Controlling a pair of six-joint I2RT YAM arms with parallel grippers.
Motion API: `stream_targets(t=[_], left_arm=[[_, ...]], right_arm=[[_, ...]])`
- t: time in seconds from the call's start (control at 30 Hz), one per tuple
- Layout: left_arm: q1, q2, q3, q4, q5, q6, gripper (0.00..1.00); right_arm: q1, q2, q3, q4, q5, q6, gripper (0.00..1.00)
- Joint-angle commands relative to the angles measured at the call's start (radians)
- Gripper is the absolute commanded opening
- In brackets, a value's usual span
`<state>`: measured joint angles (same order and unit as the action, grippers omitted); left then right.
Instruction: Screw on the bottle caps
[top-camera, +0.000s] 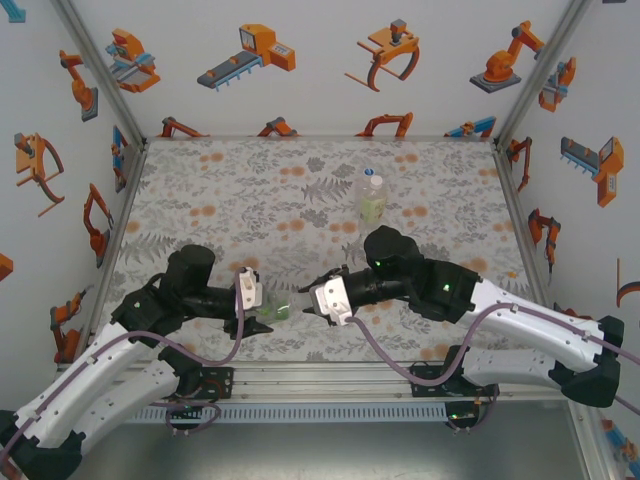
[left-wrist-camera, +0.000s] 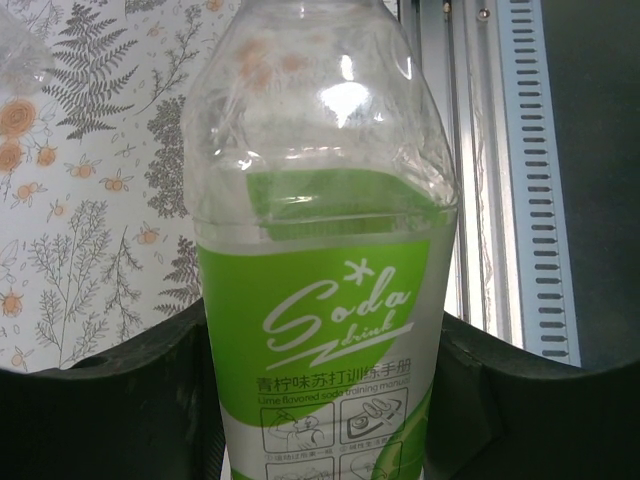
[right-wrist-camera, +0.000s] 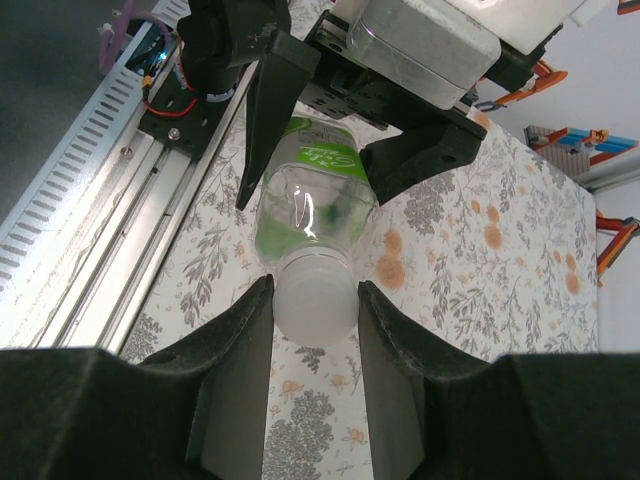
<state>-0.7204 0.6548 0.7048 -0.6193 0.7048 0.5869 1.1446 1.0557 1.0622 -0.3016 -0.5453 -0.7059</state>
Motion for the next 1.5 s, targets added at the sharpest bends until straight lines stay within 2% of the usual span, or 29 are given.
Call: stream_targets(t=[0.0, 0.3, 0.83, 1.03, 1.33, 1.47], left_arm=[[-0.006, -0.024, 0.019, -0.004, 0.085, 0.039, 0.0], [-0.005, -0.071, -0.001, 0.054, 0.163, 0.014, 0.0], [-0.005, -0.059, 0.005, 0.043, 0.15, 0.018, 0.0], [-0.006, -0.075, 0.003, 0.047, 0.147, 0.019, 0.0], [-0.006, -0.083, 0.004, 0.051, 0.144, 0.016, 0.0], [-0.005, -0.088, 0.003, 0.05, 0.144, 0.017, 0.0]], right_arm=[[0.007, -0.007, -0.006, 0.045, -0.019, -0.032, 0.0], [0.006, -0.048, -0.044, 0.122, -0.04, -0.005, 0.0], [0.007, 0.017, -0.02, 0.12, -0.122, 0.025, 0.0], [0.007, 0.011, -0.058, 0.182, -0.119, 0.107, 0.0], [0.007, -0.033, -0.167, 0.399, -0.034, 0.366, 0.0], [0.007, -0.066, -0.227, 0.499, -0.018, 0.424, 0.0]])
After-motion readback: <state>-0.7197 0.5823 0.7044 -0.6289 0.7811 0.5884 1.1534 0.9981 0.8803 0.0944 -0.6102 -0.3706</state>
